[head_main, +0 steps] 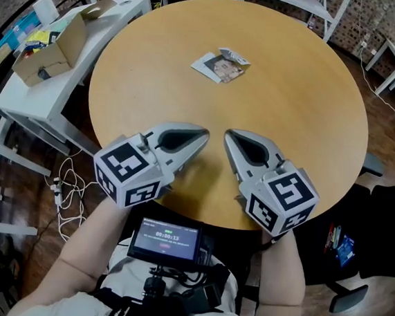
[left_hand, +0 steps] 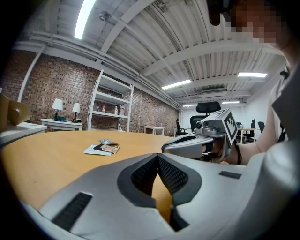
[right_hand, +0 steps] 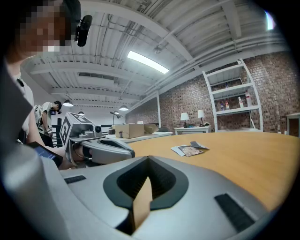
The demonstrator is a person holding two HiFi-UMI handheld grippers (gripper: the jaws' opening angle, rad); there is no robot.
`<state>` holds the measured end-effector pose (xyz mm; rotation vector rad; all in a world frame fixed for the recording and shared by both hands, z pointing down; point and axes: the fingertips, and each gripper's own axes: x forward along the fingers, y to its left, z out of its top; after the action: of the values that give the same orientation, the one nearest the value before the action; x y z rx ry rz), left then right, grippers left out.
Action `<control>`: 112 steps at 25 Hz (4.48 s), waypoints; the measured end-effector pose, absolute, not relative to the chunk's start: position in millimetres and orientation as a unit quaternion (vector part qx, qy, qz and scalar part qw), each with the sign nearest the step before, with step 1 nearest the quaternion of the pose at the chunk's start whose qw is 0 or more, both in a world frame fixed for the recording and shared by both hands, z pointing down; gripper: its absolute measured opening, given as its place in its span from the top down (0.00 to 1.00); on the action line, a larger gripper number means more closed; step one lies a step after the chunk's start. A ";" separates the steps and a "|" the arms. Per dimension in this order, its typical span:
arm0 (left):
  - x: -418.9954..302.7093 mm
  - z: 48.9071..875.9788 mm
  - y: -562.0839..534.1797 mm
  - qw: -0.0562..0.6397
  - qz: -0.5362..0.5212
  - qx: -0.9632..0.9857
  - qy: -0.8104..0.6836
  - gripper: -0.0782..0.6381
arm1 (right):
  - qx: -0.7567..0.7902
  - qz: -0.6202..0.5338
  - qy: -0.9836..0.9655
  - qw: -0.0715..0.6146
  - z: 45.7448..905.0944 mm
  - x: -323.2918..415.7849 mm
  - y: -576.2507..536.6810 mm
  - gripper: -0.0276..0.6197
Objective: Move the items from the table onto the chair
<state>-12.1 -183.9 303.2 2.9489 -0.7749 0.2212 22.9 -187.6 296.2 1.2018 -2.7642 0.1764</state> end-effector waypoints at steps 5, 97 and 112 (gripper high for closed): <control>-11.9 302.5 -183.3 0.042 0.073 0.964 -0.253 0.88 | 0.398 0.060 -0.913 0.060 295.1 23.3 -187.2 0.95; -1.6 301.4 -169.5 0.035 0.089 0.980 -0.175 0.88 | 0.334 0.147 -0.863 0.349 361.9 38.8 -438.9 0.54; -7.2 301.8 -172.1 0.042 0.088 0.978 -0.182 0.88 | 0.350 0.111 -0.853 0.371 338.1 56.6 -410.7 0.94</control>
<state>-7.2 -172.1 301.8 2.9946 -0.5580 0.2689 56.6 -410.7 338.1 0.8981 -2.1861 0.2851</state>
